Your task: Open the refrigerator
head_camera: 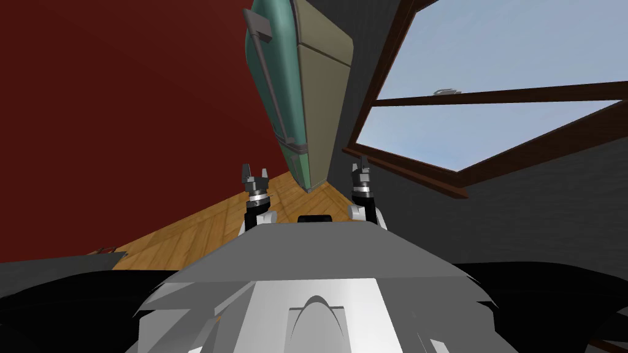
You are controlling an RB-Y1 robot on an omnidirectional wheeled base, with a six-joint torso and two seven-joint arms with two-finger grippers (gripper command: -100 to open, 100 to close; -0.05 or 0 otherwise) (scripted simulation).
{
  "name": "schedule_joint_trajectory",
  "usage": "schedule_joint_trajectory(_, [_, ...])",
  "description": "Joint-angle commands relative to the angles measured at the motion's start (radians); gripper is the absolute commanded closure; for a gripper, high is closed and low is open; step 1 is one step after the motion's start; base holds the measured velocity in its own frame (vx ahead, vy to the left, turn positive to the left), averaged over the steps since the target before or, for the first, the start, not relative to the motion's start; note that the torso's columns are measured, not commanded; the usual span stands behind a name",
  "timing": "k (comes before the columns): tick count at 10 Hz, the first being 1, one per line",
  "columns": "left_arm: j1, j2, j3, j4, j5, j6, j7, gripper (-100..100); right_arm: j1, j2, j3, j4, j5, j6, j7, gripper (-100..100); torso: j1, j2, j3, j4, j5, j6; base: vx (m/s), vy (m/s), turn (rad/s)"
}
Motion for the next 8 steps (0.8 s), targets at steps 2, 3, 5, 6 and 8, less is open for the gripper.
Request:
schedule_joint_trajectory(2, [0.0,0.0,0.0,0.0,0.0,0.0,0.0,0,0.0,0.0,0.0,0.0,0.0,0.0,0.0,0,0.0,0.104,-0.209,0.105,0.0,0.0,0.0,0.0,0.0])
schedule_joint_trajectory(3, [0.0,0.0,0.0,0.0,0.0,0.0,0.0,0,0.0,0.0,0.0,0.0,0.0,0.0,0.0,0,0.0,0.175,-0.351,0.176,0.0,0.0,0.0,0.0,0.0])
schedule_joint_trajectory(5, [0.0,0.0,0.0,0.0,0.0,0.0,0.0,0,0.0,0.0,0.0,0.0,0.0,0.0,0.0,0,0.0,0.322,-0.644,0.322,0.0,0.0,0.0,0.0,0.0])
schedule_joint_trajectory(6, [0.0,0.0,0.0,0.0,0.0,0.0,0.0,0,0.0,0.0,0.0,0.0,0.0,0.0,0.0,0,0.0,0.396,-0.792,0.396,0.0,0.0,0.0,0.0,0.0])
schedule_joint_trajectory(8, [0.0,0.0,0.0,0.0,0.0,0.0,0.0,0,0.0,0.0,0.0,0.0,0.0,0.0,0.0,0,0.0,0.544,-1.087,0.544,0.0,0.0,0.0,0.0,0.0])
